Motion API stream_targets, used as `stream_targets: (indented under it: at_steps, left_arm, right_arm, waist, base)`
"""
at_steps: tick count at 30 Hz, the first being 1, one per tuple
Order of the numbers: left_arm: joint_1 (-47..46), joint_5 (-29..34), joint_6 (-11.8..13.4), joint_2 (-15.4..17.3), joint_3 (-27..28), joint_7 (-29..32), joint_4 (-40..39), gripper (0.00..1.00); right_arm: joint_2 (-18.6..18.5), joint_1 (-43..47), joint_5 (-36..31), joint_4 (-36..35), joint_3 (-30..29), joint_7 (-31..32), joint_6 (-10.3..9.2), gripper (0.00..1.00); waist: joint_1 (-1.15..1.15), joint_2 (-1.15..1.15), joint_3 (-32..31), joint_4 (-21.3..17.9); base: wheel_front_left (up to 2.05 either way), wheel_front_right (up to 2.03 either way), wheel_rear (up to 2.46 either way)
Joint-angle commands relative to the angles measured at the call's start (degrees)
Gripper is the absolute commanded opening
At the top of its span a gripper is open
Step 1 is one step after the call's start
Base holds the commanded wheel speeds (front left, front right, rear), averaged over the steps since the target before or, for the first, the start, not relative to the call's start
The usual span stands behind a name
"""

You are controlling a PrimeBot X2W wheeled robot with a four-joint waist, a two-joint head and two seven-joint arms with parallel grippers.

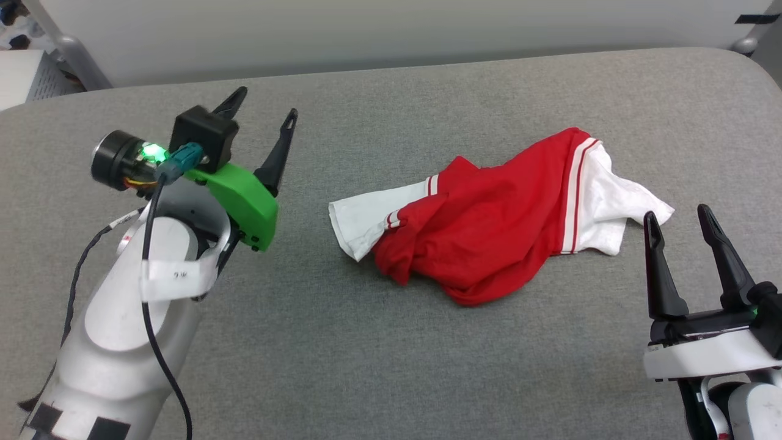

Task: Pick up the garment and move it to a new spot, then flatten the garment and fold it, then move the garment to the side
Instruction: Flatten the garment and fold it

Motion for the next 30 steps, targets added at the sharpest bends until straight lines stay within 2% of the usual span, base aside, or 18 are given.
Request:
stream_targets:
  at_steps: [1,3,7,9,13,20,30]
  left_arm:
    - [-2.3,-3.6,-0.1,1.1,-2.4,2.6,0.4,1.0]
    - [-5.5,-10.9,-0.1,2.9,-7.4,9.7,1.1,1.0]
    - [-10.6,-21.4,-0.1,6.1,-16.2,22.6,1.8,1.0]
    - [-12.9,-25.5,-0.1,7.4,-20.1,27.7,2.2,1.0]
    - [-17.2,-30.7,-0.1,8.9,-27.0,34.2,3.4,1.0]
    - [-22.3,-34.5,-0.1,9.7,-36.6,38.1,8.6,1.0]
    - [-24.0,-36.6,-0.1,10.9,-47.3,35.8,16.7,1.0]
  right_arm:
    - [0.3,0.8,-0.4,-0.5,0.3,-0.2,-0.03,1.0]
    - [0.5,0.9,-0.4,-0.7,0.6,-0.2,-0.03,1.0]
    - [0.9,0.7,-0.9,-0.6,1.2,-0.3,-0.03,1.0]
    - [1.1,0.4,-1.0,-0.7,1.5,-0.3,-0.03,1.0]
    - [1.3,-0.8,-1.1,-0.3,1.9,-0.4,-0.03,1.0]
    - [1.4,-3.6,-1.3,0.8,3.3,-0.5,-0.03,1.0]
    - [1.6,-5.8,-1.6,1.0,4.1,-0.6,-0.03,1.0]
  waist:
    - [0.0,0.0,1.4,-1.4]
    - [0.0,0.0,2.2,-2.3]
    - [0.0,0.0,3.8,-3.6]
    - [0.0,0.0,4.5,-4.3]
    - [0.0,0.0,6.3,-5.4]
    - [0.0,0.0,9.5,-7.5]
    - [0.0,0.0,12.2,-9.4]
  base:
    - [0.0,0.0,0.0]
    - [0.0,0.0,0.0]
    - [0.0,0.0,0.0]
    - [0.0,0.0,0.0]
    - [0.0,0.0,0.0]
    - [0.0,0.0,0.0]
    - [0.0,0.0,0.0]
